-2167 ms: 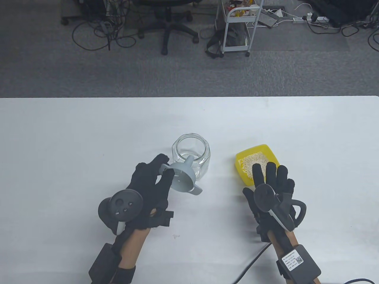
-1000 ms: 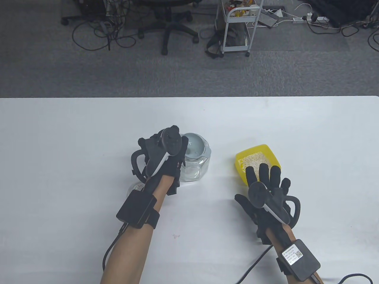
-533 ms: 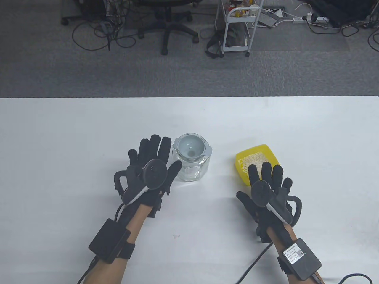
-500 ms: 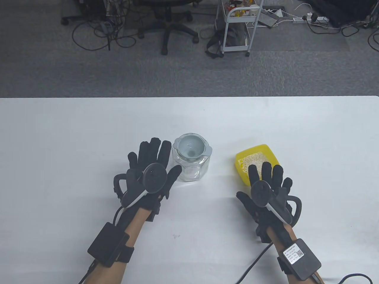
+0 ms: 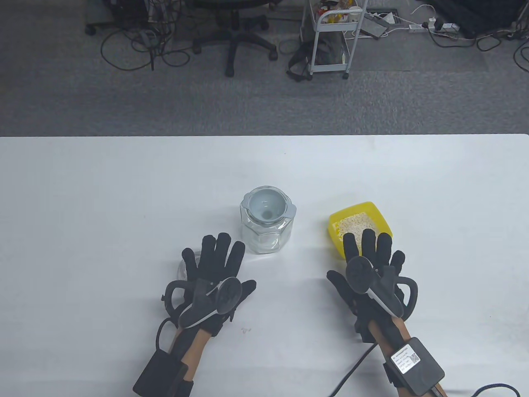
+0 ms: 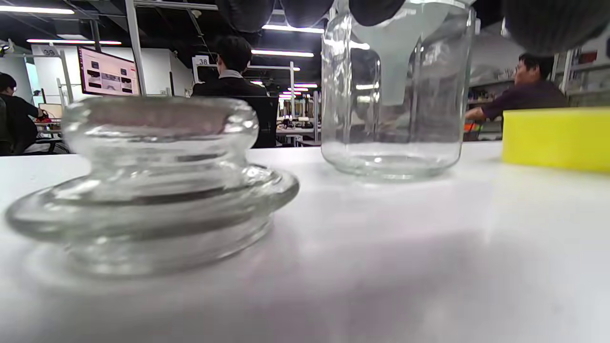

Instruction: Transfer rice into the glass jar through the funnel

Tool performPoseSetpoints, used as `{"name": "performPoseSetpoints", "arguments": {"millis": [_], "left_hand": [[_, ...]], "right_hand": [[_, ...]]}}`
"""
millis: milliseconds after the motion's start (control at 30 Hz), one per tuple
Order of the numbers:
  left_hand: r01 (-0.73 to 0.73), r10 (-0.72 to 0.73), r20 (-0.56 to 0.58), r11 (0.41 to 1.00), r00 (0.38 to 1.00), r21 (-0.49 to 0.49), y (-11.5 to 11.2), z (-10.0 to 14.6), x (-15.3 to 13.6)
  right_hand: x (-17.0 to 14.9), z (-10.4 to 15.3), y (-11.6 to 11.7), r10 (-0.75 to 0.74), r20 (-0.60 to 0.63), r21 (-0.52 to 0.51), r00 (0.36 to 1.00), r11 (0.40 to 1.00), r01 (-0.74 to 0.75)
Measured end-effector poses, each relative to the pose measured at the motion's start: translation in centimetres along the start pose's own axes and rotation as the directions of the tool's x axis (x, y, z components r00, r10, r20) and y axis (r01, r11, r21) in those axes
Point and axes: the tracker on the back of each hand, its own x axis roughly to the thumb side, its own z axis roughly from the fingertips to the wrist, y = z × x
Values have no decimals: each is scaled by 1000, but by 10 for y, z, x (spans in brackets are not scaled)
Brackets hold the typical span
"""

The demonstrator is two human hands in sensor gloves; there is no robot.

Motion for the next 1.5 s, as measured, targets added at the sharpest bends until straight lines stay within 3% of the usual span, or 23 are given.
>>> {"name": "performPoseSetpoints", "arguments": {"millis": [467,567,667,767,900,1033,1167,1367,1500], "left_hand": [[-9,9,-8,1000,1000,-12,-8,-3,-3],[-14,14,-9,1000,1000,-21,-11,-3,-4],[-12,12,-6,1000,1000,-16,-11,-3,-4],[-21,21,-2,1000,1000,-6,-11,-4,-2],[-38,38,8,999,999,26,-9,-3,-2],[-64,65,-3,997,998,49,-6,-3,-6],[-47,48,-13,998,999,34,-10,-5,-10],[-37,38,-22,999,999,34,-10,-4,-11],[-31,32,-23,999,999,38,-11,-4,-11]], "right_hand": [[10,4,2,36,-14,12,999,999,-36],[12,7,-15,-25,-53,13,998,1000,26],[7,8,-47,-141,-94,-87,986,987,133],[-4,-10,-70,-249,-177,-99,952,967,234],[-24,-54,-80,-211,-337,-23,917,976,216],[-43,-96,-64,-107,-495,78,862,983,167],[-53,-121,-38,61,-603,268,795,955,130],[-59,-131,-12,113,-637,335,762,932,141],[-65,-131,0,63,-669,261,741,953,154]]}}
